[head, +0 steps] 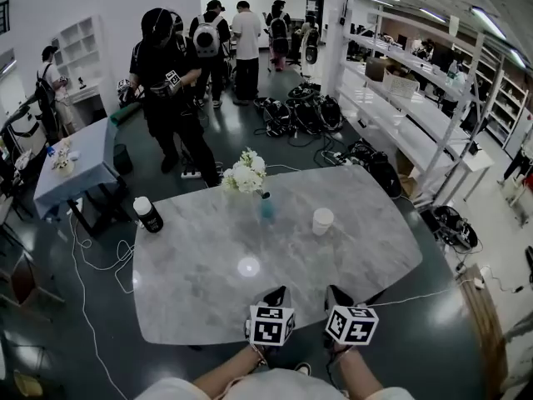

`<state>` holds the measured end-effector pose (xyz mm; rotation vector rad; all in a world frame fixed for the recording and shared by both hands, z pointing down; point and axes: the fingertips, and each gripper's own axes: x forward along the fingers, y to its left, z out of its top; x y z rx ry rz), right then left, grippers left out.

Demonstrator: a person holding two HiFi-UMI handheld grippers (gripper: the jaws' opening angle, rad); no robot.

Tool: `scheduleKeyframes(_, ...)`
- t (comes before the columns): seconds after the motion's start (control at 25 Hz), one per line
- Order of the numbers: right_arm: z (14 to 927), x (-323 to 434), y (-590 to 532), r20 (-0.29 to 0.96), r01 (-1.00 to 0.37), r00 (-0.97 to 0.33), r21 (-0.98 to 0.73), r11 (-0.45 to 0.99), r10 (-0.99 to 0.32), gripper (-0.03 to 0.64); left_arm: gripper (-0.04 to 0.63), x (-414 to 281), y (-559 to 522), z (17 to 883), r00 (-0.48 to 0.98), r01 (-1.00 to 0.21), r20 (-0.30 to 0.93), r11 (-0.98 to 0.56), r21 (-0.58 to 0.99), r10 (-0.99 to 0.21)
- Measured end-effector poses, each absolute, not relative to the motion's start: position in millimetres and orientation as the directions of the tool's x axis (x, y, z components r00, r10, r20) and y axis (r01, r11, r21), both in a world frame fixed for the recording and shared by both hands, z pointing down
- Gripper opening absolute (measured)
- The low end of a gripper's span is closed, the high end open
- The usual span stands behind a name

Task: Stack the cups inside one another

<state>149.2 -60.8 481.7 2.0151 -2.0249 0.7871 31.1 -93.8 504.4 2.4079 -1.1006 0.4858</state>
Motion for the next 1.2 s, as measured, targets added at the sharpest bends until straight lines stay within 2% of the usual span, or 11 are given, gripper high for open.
scheduleKeyframes(0.44,469.3,158.1,-54.9,0.477,-0.977,-0.126,-0.213,0.024,-0.870,0.008,-0.006,45.7,-85.1,494.1,0.586,-0.802,0.492,-0.548,0.239,-0.644)
scheduleKeyframes(1.2,467.6,176.4,-62.8,0.447,-0.967,-0.147,-0.254,0.033,-0.882,0.008,-0.006,61.1,-80.6,495.4,0.564,-0.815,0.497,-0.541,0.207,-0.659)
